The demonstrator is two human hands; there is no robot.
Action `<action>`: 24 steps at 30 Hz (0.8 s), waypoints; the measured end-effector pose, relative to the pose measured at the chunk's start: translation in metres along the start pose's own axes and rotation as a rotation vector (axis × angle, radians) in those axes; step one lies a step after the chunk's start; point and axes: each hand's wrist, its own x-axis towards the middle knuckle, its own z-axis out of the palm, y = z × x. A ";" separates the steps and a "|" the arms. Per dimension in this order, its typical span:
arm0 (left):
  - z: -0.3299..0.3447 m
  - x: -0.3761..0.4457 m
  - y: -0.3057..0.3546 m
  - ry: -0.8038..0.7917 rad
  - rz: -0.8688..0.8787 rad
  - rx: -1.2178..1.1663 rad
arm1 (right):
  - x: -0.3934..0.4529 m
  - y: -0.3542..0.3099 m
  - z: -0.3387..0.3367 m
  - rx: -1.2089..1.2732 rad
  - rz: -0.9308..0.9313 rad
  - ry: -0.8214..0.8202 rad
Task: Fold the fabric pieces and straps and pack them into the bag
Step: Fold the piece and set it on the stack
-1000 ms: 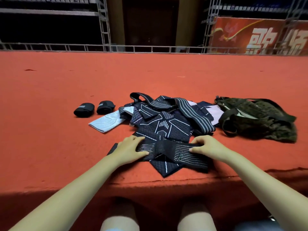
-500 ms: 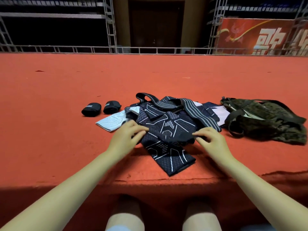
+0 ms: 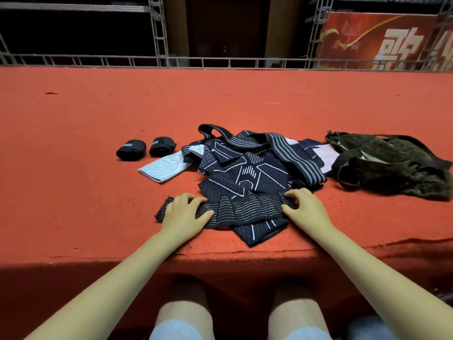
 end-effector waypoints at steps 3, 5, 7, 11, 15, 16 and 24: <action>0.001 0.002 -0.002 -0.017 0.011 0.035 | 0.003 0.007 -0.005 -0.031 0.008 0.078; 0.002 0.003 -0.003 -0.020 0.008 0.025 | 0.002 0.014 -0.008 0.021 0.086 0.153; 0.003 0.004 -0.005 -0.013 0.002 0.015 | 0.002 0.019 -0.008 0.100 0.158 0.195; 0.004 0.005 -0.005 0.001 -0.002 0.011 | 0.001 0.026 -0.008 0.220 0.200 0.256; 0.002 0.003 -0.006 -0.002 -0.003 0.007 | -0.001 0.039 -0.015 0.367 0.267 0.305; 0.002 0.003 -0.006 0.005 -0.003 0.002 | -0.001 0.041 -0.015 0.375 0.275 0.302; 0.003 0.003 -0.005 0.023 -0.017 -0.012 | -0.012 0.043 -0.020 0.392 0.324 0.398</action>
